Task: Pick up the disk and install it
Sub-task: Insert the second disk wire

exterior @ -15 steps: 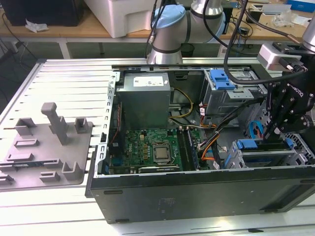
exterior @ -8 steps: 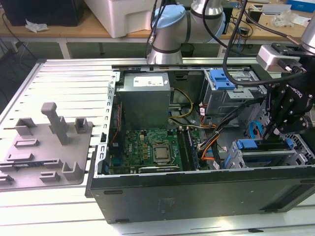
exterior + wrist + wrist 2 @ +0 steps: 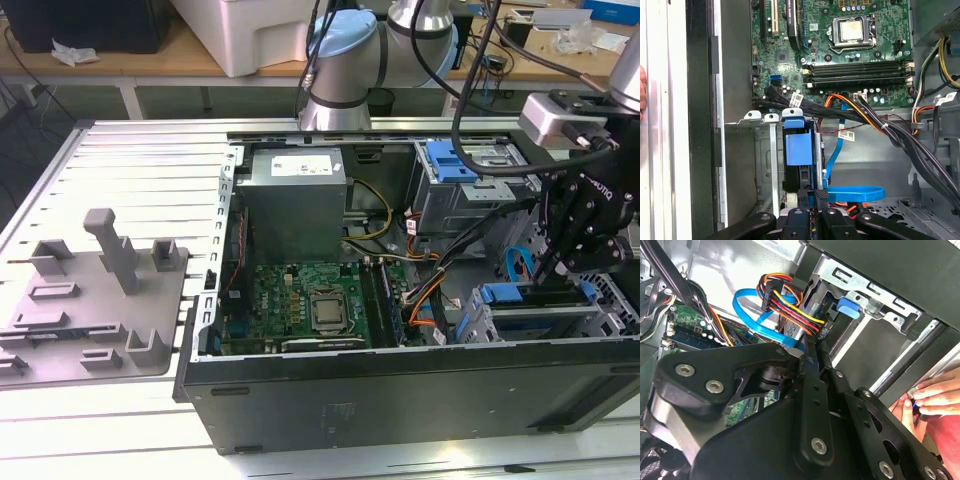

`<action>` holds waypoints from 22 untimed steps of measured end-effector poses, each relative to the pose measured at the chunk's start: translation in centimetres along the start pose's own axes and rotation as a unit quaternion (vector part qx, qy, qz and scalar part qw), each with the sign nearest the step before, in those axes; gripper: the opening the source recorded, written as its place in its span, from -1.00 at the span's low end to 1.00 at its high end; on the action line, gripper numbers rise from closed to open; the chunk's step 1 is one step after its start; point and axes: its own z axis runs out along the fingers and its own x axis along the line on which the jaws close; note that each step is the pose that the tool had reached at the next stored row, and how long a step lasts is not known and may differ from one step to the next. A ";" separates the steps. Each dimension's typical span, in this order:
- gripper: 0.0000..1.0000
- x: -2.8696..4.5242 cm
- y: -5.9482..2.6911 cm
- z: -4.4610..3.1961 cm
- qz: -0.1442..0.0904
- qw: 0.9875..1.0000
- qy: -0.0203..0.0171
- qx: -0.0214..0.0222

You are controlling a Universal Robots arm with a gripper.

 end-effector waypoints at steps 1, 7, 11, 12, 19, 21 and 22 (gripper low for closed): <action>-0.68 0.00 0.00 0.04 0.000 1.000 0.000 0.000; -0.68 -0.02 -0.01 0.18 0.000 1.000 0.000 0.000; -0.68 -0.02 -0.01 0.18 0.000 1.000 0.000 0.000; -0.68 -0.01 -0.01 0.18 0.000 1.000 0.000 0.000; -0.65 0.04 0.01 0.13 -0.001 1.000 -0.002 0.000; -0.55 0.04 0.02 0.13 -0.001 1.000 -0.003 0.000; -0.40 0.06 0.03 0.07 -0.001 1.000 -0.002 0.000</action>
